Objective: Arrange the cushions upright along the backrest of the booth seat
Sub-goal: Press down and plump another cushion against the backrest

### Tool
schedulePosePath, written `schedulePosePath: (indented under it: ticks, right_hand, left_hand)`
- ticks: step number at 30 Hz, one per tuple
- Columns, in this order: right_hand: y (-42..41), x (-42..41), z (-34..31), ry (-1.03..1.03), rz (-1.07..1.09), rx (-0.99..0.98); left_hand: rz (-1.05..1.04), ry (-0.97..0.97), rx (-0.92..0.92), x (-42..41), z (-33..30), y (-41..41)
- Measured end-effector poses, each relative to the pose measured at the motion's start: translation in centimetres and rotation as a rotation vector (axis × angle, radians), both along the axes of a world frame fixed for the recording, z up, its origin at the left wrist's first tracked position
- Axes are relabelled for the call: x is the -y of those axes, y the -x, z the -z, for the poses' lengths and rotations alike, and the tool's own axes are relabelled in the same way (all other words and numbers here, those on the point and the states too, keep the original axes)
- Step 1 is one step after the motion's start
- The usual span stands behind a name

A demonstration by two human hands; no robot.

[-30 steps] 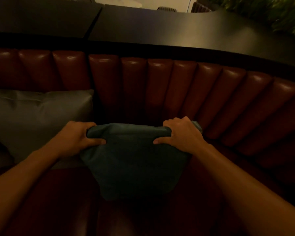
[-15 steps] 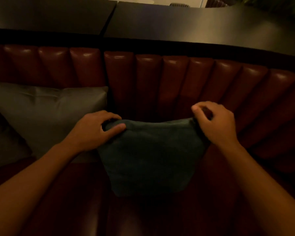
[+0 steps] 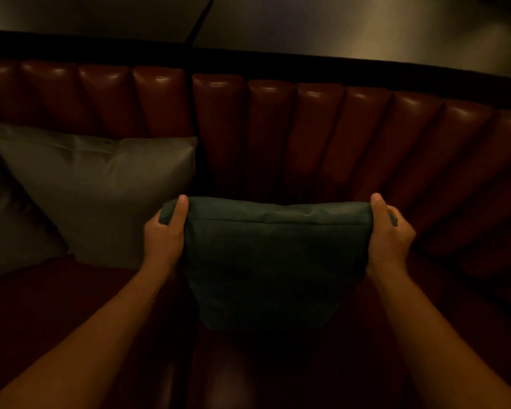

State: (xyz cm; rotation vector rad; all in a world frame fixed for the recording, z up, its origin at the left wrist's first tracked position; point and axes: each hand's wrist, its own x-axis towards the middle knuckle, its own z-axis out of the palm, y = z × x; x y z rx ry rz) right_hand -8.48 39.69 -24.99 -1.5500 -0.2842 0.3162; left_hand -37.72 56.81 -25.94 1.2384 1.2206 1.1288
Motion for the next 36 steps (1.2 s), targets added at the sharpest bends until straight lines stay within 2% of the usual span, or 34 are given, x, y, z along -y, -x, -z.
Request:
schedulePosePath:
  ticks: [6, 9, 13, 16, 18, 23, 31, 36]
  right_hand:
    - [-0.6, -1.0, -2.1, -0.018, 0.154, 0.167]
    - [-1.3, -0.8, -2.6, -0.015, 0.138, 0.158]
    - [-2.3, 1.2, 0.1, 0.056, 0.038, 0.150]
    - [-1.5, 2.7, 2.0, -0.023, -0.003, 0.048]
    - [-0.5, 3.1, 3.7, -0.049, -0.037, -0.012]
    - [1.4, 2.3, 5.8, -0.037, 0.095, 0.011]
    - [2.2, -0.2, 5.7, 0.066, 0.225, 0.103]
    - [-0.1, -0.6, 4.3, 0.059, 0.253, 0.117]
  left_hand:
    - [-0.118, -0.107, -0.078, -0.2, -1.5, -1.4]
    - [-0.095, -0.123, -0.083, -0.4, -1.6, -2.0]
    - [0.073, -0.078, -0.127, 0.1, 0.2, -1.7]
    - [0.255, 0.067, -0.009, 0.7, 2.8, -0.5]
    - [0.278, 0.141, 0.086, 1.2, 4.4, -0.3]
    - [0.182, 0.194, 0.168, 2.2, 5.4, -1.4]
    - [0.109, 0.198, 0.083, 1.1, 5.7, -1.9]
    - [0.123, 0.082, 0.008, -0.7, 3.5, -3.4]
